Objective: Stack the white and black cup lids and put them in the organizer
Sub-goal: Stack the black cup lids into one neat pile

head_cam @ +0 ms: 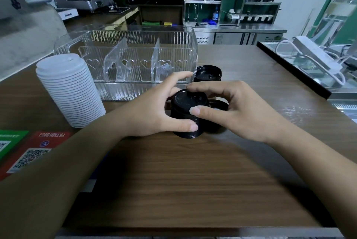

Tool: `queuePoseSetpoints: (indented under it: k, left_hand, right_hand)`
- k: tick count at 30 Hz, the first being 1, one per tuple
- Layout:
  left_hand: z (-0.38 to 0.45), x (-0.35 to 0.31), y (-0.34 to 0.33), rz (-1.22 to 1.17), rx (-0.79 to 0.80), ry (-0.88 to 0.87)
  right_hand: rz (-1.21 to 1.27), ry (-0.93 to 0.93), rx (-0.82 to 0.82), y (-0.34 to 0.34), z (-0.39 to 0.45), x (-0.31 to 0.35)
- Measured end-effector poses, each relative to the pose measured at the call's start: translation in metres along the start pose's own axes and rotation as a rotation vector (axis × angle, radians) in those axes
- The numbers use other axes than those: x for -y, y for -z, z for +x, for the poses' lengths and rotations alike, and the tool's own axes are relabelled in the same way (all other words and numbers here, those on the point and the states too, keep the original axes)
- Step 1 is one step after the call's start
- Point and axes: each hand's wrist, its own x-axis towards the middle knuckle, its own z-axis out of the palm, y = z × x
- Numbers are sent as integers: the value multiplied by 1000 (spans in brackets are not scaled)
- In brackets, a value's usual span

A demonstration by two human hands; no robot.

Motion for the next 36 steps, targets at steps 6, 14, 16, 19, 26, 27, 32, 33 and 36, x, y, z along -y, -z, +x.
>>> queuePoseSetpoints:
  k: [6,14,16,19,26,27,32,33,36]
  left_hand:
    - [2,2,3,23,-26,19]
    - [1,-4,1,35,-21,-28]
    - [0,-4,1,29,-25,-30]
    - [1,-3,1,22,-30,-54]
    - [3,2,2,-1,-28,-41]
    - [3,3,2,1,-32,-37]
    - [4,7,3,-9,-46,-35]
    - [4,7,3,-10,-49,-34]
    - [5,8,3,-1,-54,-29]
  right_hand:
    - [-112,-46,-88,-2,-1,6]
    - [-163,-96,-90,-1,0,12]
    - [-139,-90,-80,0,0,12]
    - [-161,-65,-55,3,-1,10]
    - [-132,-34,40,15,-1,1]
    - [-162,-45,47,19,0,-1]
    - [-308,-109,85,41,0,-15]
    - [-326,-106,112,42,-1,-17]
    - [-352,-71,174,35,-1,-24]
